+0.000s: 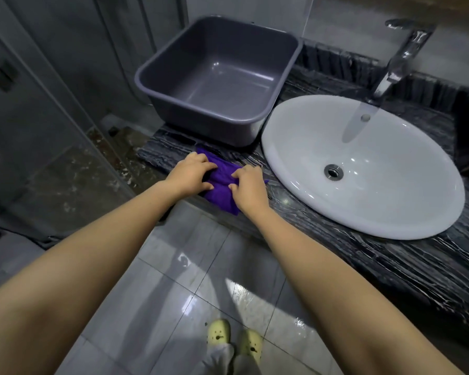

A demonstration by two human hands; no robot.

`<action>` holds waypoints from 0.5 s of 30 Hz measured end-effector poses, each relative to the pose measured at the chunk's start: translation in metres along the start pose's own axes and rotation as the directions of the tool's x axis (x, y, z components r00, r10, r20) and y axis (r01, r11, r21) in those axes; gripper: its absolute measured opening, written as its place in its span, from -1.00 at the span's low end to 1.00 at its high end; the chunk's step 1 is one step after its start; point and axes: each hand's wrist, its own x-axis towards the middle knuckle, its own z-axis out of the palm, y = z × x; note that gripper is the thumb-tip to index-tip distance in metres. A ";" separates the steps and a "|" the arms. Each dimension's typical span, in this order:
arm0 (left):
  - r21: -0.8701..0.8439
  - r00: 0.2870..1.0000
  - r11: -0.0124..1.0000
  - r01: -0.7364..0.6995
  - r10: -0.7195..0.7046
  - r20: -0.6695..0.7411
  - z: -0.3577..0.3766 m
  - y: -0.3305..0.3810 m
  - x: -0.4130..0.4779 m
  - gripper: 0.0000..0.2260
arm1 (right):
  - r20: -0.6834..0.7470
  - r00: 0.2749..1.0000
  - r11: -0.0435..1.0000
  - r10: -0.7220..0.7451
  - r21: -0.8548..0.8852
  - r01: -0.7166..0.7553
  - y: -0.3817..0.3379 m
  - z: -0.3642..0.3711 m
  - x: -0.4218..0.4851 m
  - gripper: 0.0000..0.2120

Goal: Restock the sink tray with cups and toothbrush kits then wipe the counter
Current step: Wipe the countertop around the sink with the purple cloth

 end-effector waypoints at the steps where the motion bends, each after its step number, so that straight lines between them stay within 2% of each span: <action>1: 0.042 1.000 0.999 0.004 -0.005 0.010 -0.002 0.003 0.001 -0.48 | 0.018 1.000 1.000 0.016 0.009 -0.016 -0.001 -0.003 0.001 -0.69; 8: 0.149 0.989 0.985 -0.089 0.070 0.127 -0.018 0.026 0.005 -0.66 | 0.219 0.976 0.999 0.002 -0.053 0.010 0.008 -0.048 -0.008 -0.67; 12: 0.117 0.985 0.980 -0.160 0.150 0.084 -0.048 0.059 0.016 -0.69 | 0.224 0.974 0.998 0.030 0.042 -0.041 0.021 -0.103 -0.017 -0.73; 15: 0.026 0.966 0.968 -0.250 0.248 0.075 -0.076 0.091 0.025 -0.72 | 0.200 0.979 0.996 0.043 0.069 -0.058 0.032 -0.150 -0.027 -0.76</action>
